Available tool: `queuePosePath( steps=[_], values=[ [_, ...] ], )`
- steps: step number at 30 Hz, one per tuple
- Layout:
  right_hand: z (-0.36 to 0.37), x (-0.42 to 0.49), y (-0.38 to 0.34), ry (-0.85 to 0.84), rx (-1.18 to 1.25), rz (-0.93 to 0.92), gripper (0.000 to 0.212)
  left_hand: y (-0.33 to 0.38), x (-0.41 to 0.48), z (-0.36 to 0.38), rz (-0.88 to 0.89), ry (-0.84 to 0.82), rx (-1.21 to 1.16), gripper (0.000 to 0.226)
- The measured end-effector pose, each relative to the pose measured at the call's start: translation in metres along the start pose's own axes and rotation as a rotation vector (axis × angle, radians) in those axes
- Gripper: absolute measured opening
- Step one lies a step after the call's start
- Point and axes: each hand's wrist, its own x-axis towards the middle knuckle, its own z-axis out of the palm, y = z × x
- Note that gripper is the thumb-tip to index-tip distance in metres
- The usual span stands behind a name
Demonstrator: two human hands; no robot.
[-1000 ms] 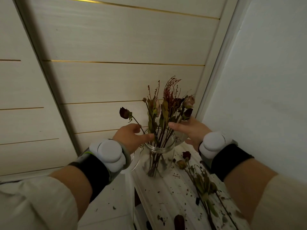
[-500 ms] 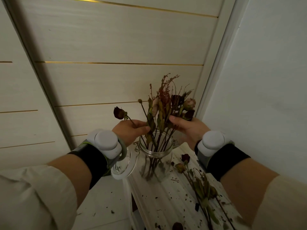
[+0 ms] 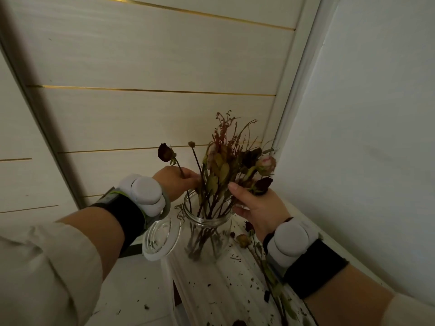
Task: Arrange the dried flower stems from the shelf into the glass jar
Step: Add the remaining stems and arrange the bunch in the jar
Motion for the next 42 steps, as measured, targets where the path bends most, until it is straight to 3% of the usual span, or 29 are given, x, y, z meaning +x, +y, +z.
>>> queuePosePath(
  steps=[4, 8, 14, 18, 22, 29, 34, 37, 42],
  values=[
    [-0.001, -0.001, -0.001, 0.028, -0.049, -0.009, 0.009, -0.003, 0.0, 0.004, -0.006, 0.012, -0.042, 0.03],
    [-0.007, -0.002, -0.005, -0.054, -0.039, 0.042, 0.005, -0.006, -0.004, -0.005, -0.085, -0.035, -0.14, 0.04],
    [-0.012, 0.013, -0.019, -0.129, 0.089, 0.172, 0.013, -0.006, -0.019, -0.013, -0.086, -0.146, -0.067, 0.065],
    [-0.01, 0.023, -0.02, -0.045, 0.165, 0.214, 0.022, 0.002, -0.017, 0.003, -0.099, -0.029, 0.053, 0.085],
    [-0.008, 0.027, -0.018, -0.03, 0.218, 0.22, 0.019, 0.008, -0.012, 0.02, -0.115, 0.127, 0.266, 0.097],
    [-0.007, 0.029, -0.017, 0.004, 0.199, 0.216, 0.032, 0.032, -0.008, 0.037, -0.077, 0.227, 0.399, 0.068],
    [-0.01, 0.029, -0.022, 0.01, 0.16, 0.192, 0.032, 0.023, -0.008, 0.025, 0.018, 0.105, 0.04, 0.05],
    [-0.013, 0.027, -0.026, -0.019, 0.204, 0.165, 0.025, 0.022, -0.012, 0.012, 0.067, 0.113, -0.05, 0.032],
    [-0.02, 0.025, -0.04, -0.06, 0.308, 0.12, 0.022, 0.015, -0.011, -0.01, 0.084, 0.018, -0.251, 0.023]
  ],
)
